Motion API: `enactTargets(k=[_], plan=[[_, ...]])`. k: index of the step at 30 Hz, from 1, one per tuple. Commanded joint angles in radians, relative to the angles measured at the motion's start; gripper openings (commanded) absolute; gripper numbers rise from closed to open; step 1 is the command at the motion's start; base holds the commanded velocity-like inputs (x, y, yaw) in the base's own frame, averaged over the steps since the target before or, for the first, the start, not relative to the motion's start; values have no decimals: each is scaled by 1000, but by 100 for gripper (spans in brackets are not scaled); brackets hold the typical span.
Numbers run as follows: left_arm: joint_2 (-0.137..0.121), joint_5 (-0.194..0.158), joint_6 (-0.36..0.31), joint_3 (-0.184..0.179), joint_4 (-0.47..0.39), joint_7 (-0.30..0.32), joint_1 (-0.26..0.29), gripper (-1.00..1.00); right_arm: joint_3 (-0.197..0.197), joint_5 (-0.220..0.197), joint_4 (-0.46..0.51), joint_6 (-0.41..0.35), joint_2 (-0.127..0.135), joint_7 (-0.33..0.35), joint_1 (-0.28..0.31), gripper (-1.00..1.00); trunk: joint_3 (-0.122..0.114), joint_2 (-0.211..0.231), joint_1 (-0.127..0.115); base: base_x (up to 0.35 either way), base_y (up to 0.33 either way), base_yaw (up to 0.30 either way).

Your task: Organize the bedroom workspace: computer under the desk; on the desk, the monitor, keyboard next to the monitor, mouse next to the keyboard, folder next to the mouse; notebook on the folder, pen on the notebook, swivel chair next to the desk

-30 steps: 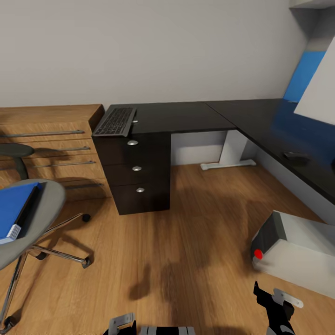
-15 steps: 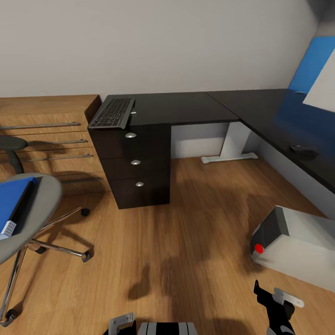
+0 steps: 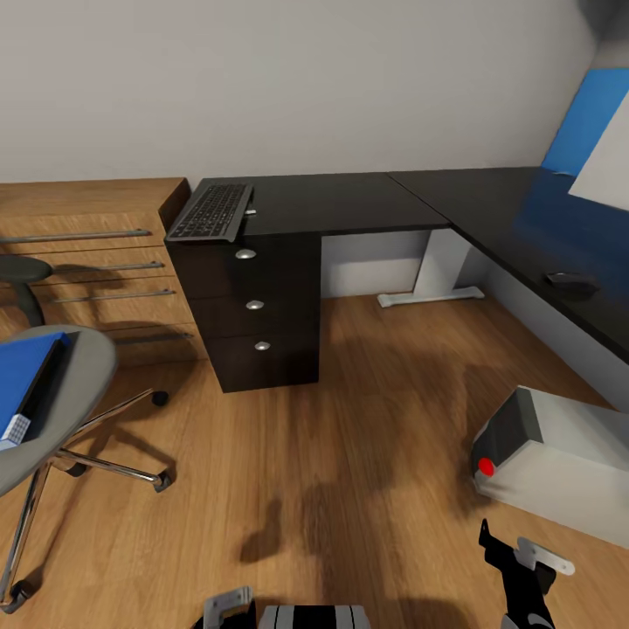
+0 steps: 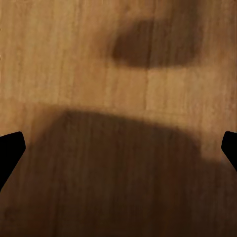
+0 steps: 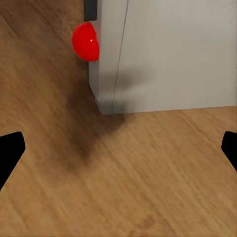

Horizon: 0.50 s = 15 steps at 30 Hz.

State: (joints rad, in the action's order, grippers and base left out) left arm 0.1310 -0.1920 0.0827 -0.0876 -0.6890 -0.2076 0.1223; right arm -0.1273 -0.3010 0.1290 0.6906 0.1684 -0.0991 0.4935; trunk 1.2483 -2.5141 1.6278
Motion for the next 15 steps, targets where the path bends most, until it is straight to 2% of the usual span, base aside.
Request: enactTargets(k=[1, 7, 15], plan=[[-1, -11, 11, -6, 0, -7, 0, 100, -4, 5, 0, 3, 0, -2, 0, 100, 1, 0, 0, 0, 0, 0], [-2, -8, 67, -6, 0, -5, 0, 100, -2, 5, 0, 5, 1, -2, 0, 100, 1, 0, 0, 33, 0, 0], [-2, -6, 113, -6, 1, -2, 0, 100, -2, 5, 0, 6, 2, -2, 0, 100, 1, 0, 0, 230, 0, 0]])
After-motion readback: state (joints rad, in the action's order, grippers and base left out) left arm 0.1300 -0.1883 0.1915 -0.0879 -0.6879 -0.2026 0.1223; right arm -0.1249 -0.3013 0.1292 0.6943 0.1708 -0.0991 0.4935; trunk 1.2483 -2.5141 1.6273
